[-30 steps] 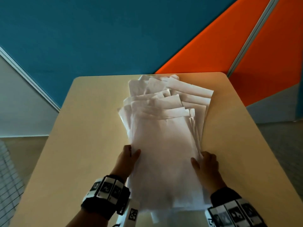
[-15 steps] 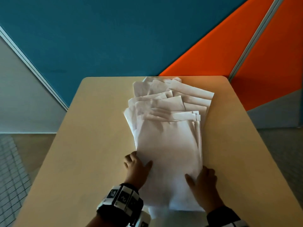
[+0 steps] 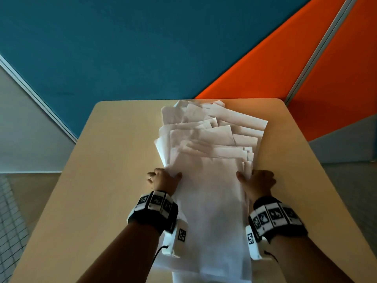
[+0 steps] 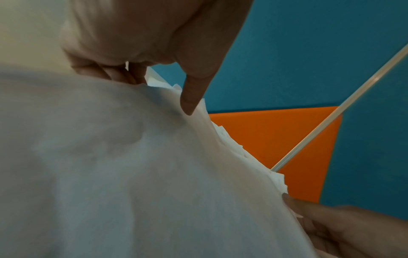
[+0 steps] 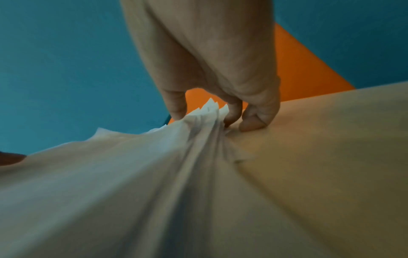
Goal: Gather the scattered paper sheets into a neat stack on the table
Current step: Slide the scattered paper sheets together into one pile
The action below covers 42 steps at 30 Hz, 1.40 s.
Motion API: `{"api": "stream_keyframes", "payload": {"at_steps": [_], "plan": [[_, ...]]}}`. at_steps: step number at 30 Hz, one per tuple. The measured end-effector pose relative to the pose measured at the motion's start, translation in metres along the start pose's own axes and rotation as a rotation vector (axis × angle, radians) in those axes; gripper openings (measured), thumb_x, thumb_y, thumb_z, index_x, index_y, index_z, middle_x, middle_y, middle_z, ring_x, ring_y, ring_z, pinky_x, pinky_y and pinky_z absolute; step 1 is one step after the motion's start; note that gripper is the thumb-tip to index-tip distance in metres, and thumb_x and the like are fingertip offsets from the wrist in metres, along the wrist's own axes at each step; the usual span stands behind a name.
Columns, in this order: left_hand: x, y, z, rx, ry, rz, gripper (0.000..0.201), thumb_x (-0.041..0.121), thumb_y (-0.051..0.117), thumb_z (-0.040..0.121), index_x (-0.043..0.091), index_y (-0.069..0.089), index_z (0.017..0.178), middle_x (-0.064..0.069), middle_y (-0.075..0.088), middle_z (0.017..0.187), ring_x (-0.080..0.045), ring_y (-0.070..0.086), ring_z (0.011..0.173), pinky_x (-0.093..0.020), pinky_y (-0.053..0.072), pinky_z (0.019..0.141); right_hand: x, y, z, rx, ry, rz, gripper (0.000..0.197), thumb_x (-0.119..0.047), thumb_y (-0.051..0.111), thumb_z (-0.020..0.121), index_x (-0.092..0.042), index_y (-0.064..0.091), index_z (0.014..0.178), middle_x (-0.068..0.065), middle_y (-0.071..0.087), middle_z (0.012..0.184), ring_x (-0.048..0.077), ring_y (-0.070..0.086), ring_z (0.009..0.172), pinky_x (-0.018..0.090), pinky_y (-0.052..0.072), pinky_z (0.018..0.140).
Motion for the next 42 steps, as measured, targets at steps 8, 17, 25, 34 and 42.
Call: {"api": "stream_keyframes", "payload": {"at_steps": [8, 17, 25, 34, 42], "plan": [[0.013, -0.003, 0.018, 0.024, 0.135, -0.164, 0.055, 0.010, 0.065, 0.080, -0.009, 0.038, 0.124, -0.029, 0.046, 0.131, -0.039, 0.046, 0.120, -0.038, 0.039, 0.093, -0.029, -0.001, 0.005, 0.119, -0.016, 0.499, 0.068, -0.021, 0.067, 0.081, 0.007, 0.031, 0.131, 0.027, 0.047, 0.134, 0.039, 0.047, 0.123, 0.039, 0.039, 0.100], [-0.004, -0.003, 0.005, -0.057, 0.159, -0.293, 0.064, 0.006, 0.067, 0.077, 0.002, 0.034, 0.133, -0.025, 0.052, 0.128, -0.038, 0.051, 0.114, -0.043, 0.042, 0.094, -0.013, -0.006, 0.001, -0.105, -0.031, 0.713, 0.031, -0.010, 0.068, 0.079, 0.001, 0.062, 0.108, 0.015, 0.065, 0.110, 0.029, 0.061, 0.098, 0.038, 0.048, 0.090], [-0.052, -0.004, -0.056, -0.099, 0.134, -0.397, 0.084, 0.030, 0.069, 0.051, 0.009, 0.037, 0.126, -0.022, 0.057, 0.111, -0.035, 0.056, 0.097, -0.052, 0.049, 0.089, 0.047, 0.024, -0.036, -0.157, -0.062, 0.743, 0.078, -0.037, 0.082, 0.059, -0.009, 0.051, 0.125, 0.013, 0.060, 0.126, 0.031, 0.058, 0.113, 0.052, 0.043, 0.103], [-0.108, -0.006, -0.110, -0.103, 0.051, -0.498, 0.061, 0.024, 0.076, 0.061, 0.017, 0.038, 0.109, -0.013, 0.063, 0.088, -0.027, 0.060, 0.078, -0.044, 0.054, 0.076, 0.083, 0.018, -0.101, -0.196, -0.165, 0.674, 0.036, -0.019, 0.072, 0.076, -0.016, 0.055, 0.108, 0.002, 0.062, 0.104, 0.023, 0.059, 0.101, 0.036, 0.046, 0.090], [-0.085, -0.018, -0.058, -0.010, 0.061, -0.400, 0.021, 0.018, 0.051, 0.091, 0.019, 0.041, 0.072, -0.009, 0.052, 0.082, -0.030, 0.053, 0.090, -0.032, 0.035, 0.075, 0.062, 0.004, -0.047, -0.071, -0.174, 0.349, 0.050, -0.035, 0.058, 0.086, 0.001, 0.049, 0.120, 0.023, 0.052, 0.121, 0.034, 0.052, 0.113, 0.037, 0.041, 0.091]]}}
Point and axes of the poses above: each hand's wrist, its own z-axis towards the middle knuckle, its own y-axis out of the palm, x = y × z, the point moved 1 cm from there along z, towards the middle knuckle
